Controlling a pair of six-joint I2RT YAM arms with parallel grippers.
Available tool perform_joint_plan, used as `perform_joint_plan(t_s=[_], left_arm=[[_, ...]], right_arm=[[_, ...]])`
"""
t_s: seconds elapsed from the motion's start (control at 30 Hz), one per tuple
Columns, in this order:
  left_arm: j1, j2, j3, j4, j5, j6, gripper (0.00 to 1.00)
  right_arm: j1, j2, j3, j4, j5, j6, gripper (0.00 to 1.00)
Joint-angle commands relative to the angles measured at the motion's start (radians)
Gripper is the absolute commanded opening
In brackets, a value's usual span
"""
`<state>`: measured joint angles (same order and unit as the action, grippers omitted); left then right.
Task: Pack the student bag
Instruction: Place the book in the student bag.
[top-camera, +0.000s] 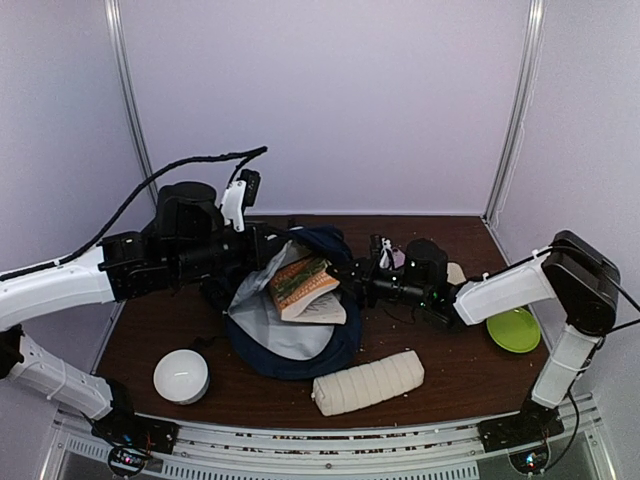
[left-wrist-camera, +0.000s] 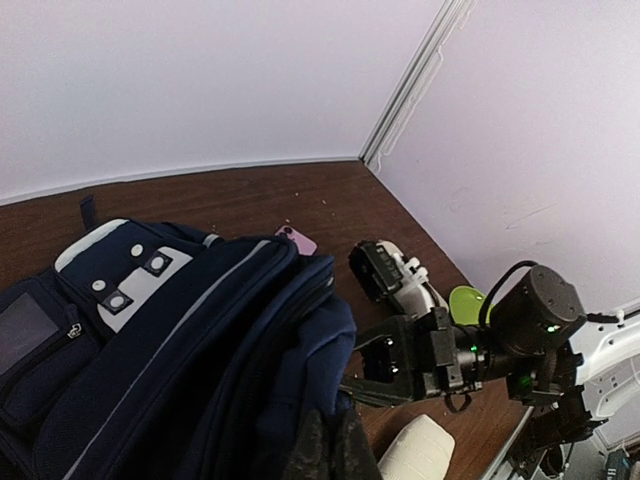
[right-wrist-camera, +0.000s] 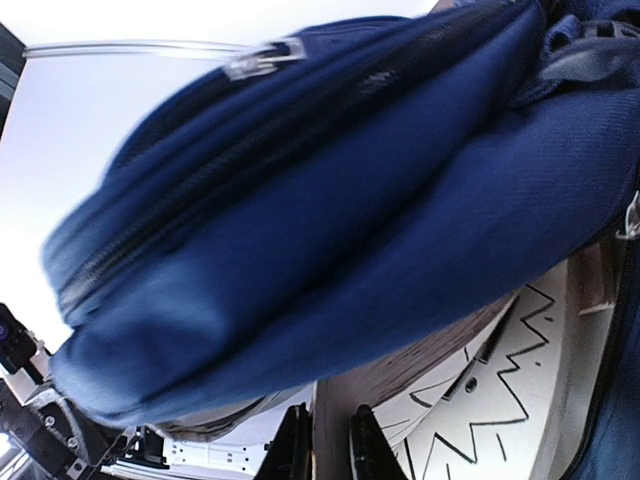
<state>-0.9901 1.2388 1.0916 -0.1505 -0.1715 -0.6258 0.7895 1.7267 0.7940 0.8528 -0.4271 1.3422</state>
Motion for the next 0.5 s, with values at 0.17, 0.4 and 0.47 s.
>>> perform_joint_plan(t_s=[0.17, 0.4, 0.47], left_arm=[[-0.002, -0.032, 0.087, 0.183, 0.038, 0.004, 0.0], [-0.002, -0.016, 0.096, 0.218, 0.079, -0.016, 0.0], [-0.002, -0.012, 0.097, 0.231, 0.087, -0.022, 0.0]], right_arm=[[0.009, 0.133, 0.1, 0.228, 0.085, 0.039, 0.0], [0.023, 0.236, 0.198, 0.168, 0.111, 0.018, 0.0], [0.029, 0.27, 0.232, 0.149, 0.116, 0.018, 0.0]])
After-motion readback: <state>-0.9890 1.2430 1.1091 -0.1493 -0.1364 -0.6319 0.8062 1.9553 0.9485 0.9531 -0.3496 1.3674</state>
